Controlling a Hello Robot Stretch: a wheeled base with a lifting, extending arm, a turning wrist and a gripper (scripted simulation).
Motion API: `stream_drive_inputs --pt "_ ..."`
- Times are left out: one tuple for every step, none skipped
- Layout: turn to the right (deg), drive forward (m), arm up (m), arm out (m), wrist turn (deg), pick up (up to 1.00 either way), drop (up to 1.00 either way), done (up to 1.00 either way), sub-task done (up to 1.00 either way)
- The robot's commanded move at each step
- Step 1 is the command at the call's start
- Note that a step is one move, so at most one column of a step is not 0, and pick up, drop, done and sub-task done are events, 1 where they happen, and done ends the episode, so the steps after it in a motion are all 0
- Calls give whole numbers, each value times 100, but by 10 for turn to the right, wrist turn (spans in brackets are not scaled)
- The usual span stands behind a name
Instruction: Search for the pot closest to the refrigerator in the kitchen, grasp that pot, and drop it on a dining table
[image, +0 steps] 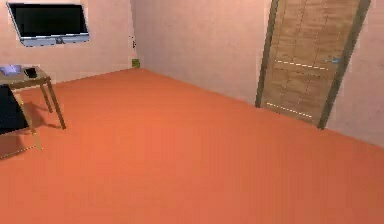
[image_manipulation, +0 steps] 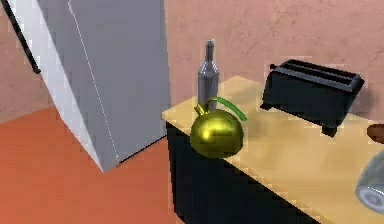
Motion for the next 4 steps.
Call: stream_drive_inputs --pt "150 0 0 0 0 0 0 0 0" --pt "0 5 0 0 0 0 0 0 0" --pt "180 0 0 0 0 0 0 0 0" --pt "0 15 0 0 0 0 0 0 0"
